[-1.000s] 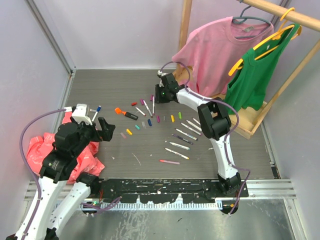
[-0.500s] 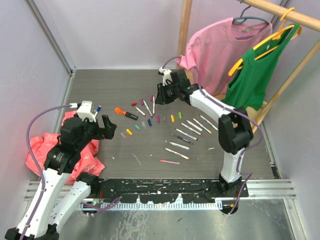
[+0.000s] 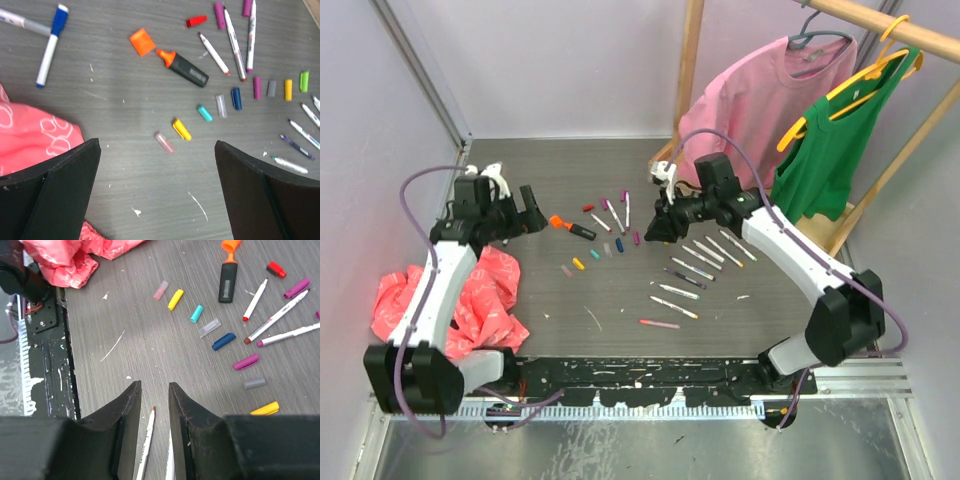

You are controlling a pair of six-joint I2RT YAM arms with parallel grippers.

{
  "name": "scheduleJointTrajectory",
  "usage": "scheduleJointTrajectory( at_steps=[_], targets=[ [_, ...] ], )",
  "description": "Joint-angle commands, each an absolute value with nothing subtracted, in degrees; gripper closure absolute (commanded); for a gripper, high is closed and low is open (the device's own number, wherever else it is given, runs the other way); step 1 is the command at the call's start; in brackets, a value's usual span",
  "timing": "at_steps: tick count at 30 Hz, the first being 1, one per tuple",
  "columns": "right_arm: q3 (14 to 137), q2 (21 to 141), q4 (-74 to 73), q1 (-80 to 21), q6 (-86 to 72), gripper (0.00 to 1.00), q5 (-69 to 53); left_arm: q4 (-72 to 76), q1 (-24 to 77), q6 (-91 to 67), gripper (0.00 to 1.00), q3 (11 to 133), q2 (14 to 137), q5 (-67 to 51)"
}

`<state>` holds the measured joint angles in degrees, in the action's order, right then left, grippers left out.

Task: Open the pen caps
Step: Pick up the pen from the center of the board.

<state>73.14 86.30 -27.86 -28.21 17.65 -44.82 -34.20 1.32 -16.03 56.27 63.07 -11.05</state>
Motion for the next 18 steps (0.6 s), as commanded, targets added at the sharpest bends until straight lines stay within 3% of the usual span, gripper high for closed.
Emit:
scheduleJointTrajectory(
  at_steps=[1, 6, 18],
  targets=[
    [69.63, 79.24, -24.29, -25.85, 22.64, 0.65, -53.33, -33.97, 0.7, -14.37, 0.02, 65.72, 72.85, -6.79],
    [67.37, 77.39, -23.25, -23.98, 24.07, 0.62, -55.29, -34.48, 0.45, -10.48, 0.02, 71.01, 84.22, -0.38],
    [67.89, 77.67, -26.44, -23.52, 27.49, 0.62, -56.88, -32.73, -2.87, -4.82, 0.0, 72.3, 92.94, 0.36]
  ],
)
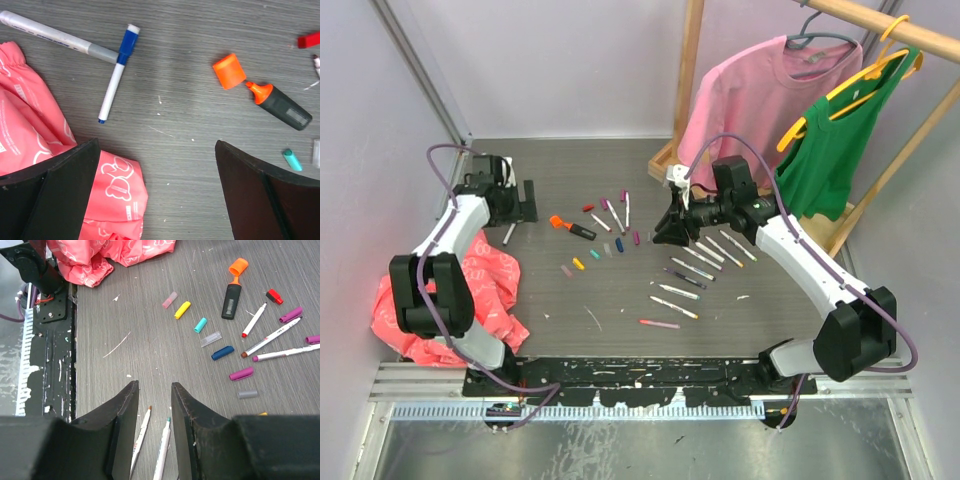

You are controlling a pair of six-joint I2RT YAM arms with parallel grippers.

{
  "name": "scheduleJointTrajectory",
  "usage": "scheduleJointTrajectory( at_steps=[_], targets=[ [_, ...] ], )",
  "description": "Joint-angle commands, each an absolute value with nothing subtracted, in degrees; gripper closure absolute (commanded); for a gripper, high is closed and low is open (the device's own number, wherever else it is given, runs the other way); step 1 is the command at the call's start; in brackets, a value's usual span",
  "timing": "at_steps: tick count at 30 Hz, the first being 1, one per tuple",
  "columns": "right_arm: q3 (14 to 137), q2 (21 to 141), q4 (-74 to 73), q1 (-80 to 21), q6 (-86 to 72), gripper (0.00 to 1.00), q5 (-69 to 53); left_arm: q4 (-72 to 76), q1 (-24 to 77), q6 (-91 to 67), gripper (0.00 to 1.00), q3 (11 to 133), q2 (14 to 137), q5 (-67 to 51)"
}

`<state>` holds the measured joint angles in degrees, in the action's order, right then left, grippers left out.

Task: Open the pen caps
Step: Pick up the pen from the center of the board.

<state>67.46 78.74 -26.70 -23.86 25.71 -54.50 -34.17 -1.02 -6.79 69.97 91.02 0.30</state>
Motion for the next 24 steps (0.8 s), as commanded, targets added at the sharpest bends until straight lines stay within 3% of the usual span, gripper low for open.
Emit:
scheduleJointTrajectory(
  at_steps=[1, 9, 15, 24],
  targets=[
    [67.81, 77.74, -26.45, -23.52, 27.51, 0.62, -56.97, -32.94, -3.27, -4.85, 0.0, 72.56, 93.81, -0.11],
    [67.87, 78.72, -26.4, -23.05, 27.18, 0.61, -57.47, -35.54, -5.31, -5.11, 0.08, 76.56, 101.44, -1.79],
    [67.93, 78.97, -26.4, -22.75, 27.08, 0.61, -57.8, -37.68, -6.05, -5.07, 0.25, 79.82, 106.84, -2.29],
    [67.92, 79.7, -26.69, -22.46, 26.98, 0.61, -58.48, -40.82, -7.15, -5.7, 0.35, 85.3, 113.2, -1.71]
  ],
)
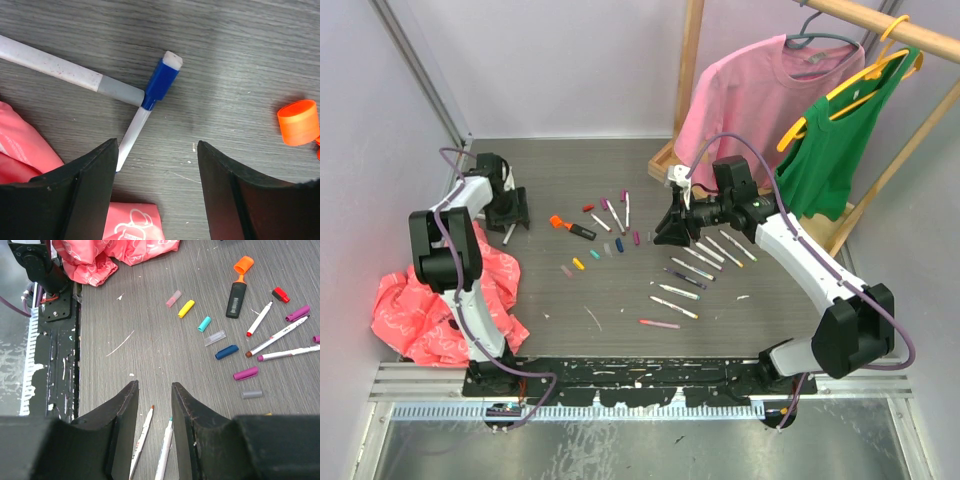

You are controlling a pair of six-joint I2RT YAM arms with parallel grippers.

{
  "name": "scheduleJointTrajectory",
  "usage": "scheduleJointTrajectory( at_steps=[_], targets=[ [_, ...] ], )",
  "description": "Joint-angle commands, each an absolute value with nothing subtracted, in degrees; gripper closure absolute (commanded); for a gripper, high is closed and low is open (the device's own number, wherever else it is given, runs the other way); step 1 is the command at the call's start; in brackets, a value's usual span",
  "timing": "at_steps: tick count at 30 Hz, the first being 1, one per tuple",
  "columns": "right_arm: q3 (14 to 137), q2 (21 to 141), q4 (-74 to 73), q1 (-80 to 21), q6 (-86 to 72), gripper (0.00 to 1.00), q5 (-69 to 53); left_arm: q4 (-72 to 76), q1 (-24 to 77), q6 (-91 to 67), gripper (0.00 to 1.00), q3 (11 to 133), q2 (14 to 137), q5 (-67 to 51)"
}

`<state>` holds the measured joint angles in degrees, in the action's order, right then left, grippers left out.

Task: Open the pen caps
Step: Pick up the pen from the center of the board.

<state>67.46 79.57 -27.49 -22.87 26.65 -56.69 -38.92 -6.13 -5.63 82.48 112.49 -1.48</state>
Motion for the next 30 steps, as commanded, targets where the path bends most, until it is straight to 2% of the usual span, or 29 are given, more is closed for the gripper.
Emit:
scheduleJointTrajectory(
  at_steps=[1, 12, 19, 26, 30],
  targets=[
    [67.87, 79.78, -26.67, -22.42, 26.98, 0.61, -58.52, -40.83, -7.34, -5.72, 0.36, 85.57, 113.42, -1.94],
    [68.35, 80.51, -27.41, -22.35, 26.89, 0.62, -59.08, -41.63, -7.65, -6.64, 0.4, 86.26, 114.91, -3.01],
    [68.49, 80.24, -27.76, -21.96, 26.89, 0.62, -59.81, -41.93, -7.64, -6.92, 0.56, 86.18, 115.62, -4.45],
    [68.98, 80.42, -28.46, -21.86, 27.03, 0.62, -60.48, -42.86, -7.35, -7.28, 0.57, 86.05, 117.12, -4.67],
    [69.0, 80.33, -28.56, -21.88, 27.07, 0.62, -60.8, -43.36, -5.89, -7.43, 0.72, 86.12, 117.34, -2.11]
  ],
)
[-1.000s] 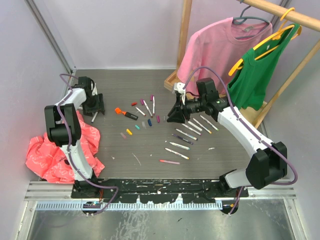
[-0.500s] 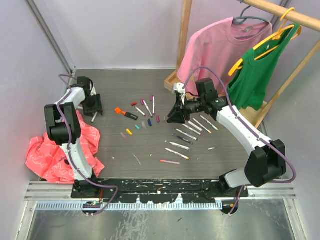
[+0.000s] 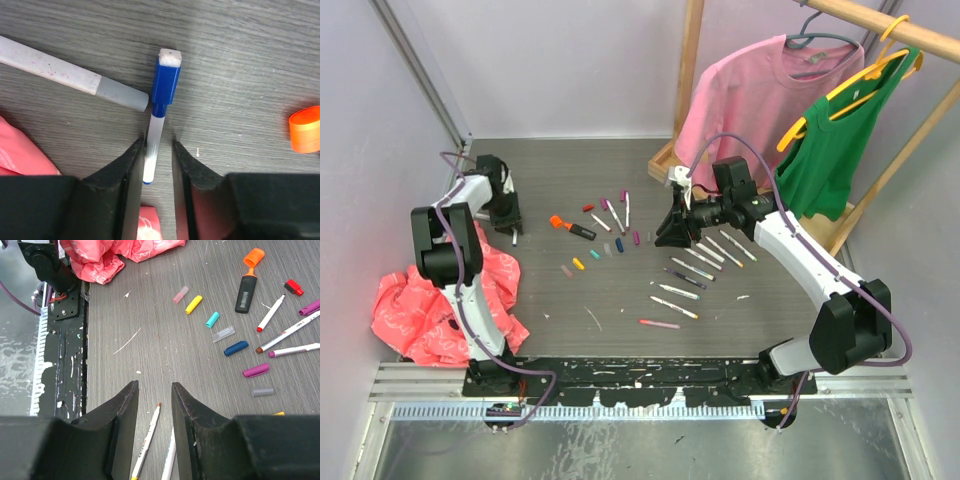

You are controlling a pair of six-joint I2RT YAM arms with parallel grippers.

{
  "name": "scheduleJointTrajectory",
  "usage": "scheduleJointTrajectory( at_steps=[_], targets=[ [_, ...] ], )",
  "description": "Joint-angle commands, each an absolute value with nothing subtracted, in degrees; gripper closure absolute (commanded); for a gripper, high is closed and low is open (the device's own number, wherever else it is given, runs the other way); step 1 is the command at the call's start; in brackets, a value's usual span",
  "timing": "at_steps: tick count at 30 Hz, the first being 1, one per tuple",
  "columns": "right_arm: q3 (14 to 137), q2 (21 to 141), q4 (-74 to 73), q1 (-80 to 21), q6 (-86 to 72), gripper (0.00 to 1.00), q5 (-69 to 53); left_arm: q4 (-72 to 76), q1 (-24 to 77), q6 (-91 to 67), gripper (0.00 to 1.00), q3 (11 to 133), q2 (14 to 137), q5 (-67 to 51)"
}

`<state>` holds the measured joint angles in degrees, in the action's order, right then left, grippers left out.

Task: Open the pen caps
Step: Pick up the pen from the center of the board.

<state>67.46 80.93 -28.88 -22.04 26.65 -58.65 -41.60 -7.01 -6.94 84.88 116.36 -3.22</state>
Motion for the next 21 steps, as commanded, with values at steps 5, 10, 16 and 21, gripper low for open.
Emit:
scheduleJointTrajectory(
  at_steps=[5, 10, 16, 21],
  targets=[
    [69.03, 80.08, -28.77, -21.77, 27.2, 0.62, -61.43, -43.39, -4.42, -7.34, 0.9, 85.61, 117.22, -0.32],
    [68.98, 79.72, -28.85, -21.52, 27.08, 0.62, -62.38, -43.61, -3.21, -7.38, 1.0, 85.69, 116.25, -0.8],
    [68.72, 79.16, -28.62, -21.18, 26.47, 0.62, -64.73, -41.64, -1.55, -8.53, 1.0, 84.52, 108.87, -2.55],
    [67.54, 77.28, -26.2, -20.7, 24.29, 0.62, -68.06, -36.56, -1.64, -12.89, 1.0, 80.52, 98.49, -9.12]
  ],
)
